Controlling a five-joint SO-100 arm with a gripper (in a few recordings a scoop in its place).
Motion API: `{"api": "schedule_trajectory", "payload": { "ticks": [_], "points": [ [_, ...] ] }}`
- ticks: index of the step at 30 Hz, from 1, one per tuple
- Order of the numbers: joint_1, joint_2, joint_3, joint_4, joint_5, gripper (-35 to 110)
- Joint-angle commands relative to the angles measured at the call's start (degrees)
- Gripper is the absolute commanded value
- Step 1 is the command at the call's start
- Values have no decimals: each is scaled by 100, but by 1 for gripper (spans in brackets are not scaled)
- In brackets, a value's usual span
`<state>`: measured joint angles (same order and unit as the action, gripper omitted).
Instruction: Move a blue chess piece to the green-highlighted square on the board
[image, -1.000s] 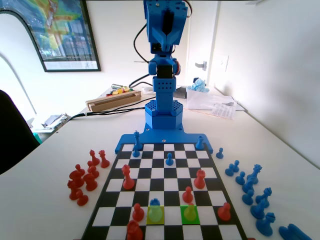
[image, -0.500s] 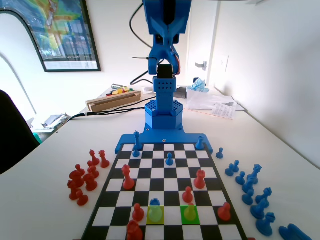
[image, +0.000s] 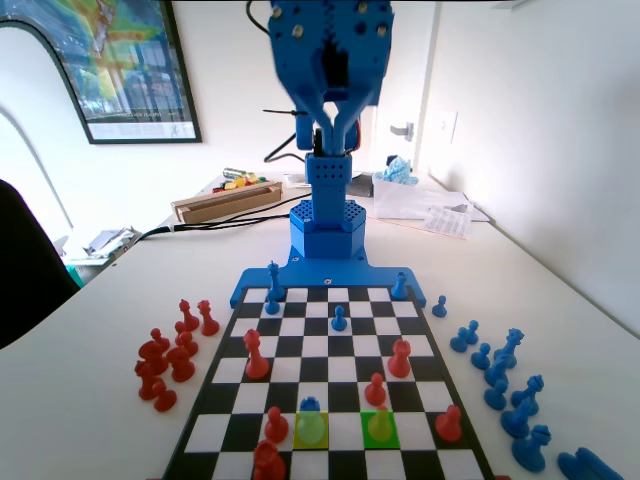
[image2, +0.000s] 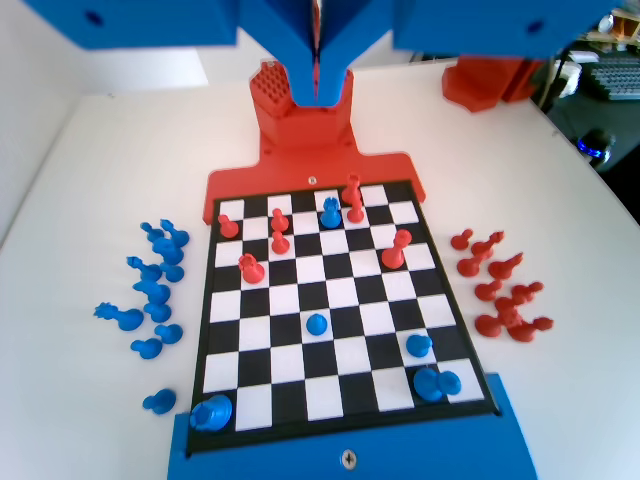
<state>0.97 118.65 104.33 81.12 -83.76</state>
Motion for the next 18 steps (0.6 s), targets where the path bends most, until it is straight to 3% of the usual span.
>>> {"api": "schedule_trajectory", "payload": {
  "ticks": [1,18],
  "points": [
    [0,-650,-624,-132,185,1],
    [-624,-3920,-2681,-949,1310,1]
  ]
}}
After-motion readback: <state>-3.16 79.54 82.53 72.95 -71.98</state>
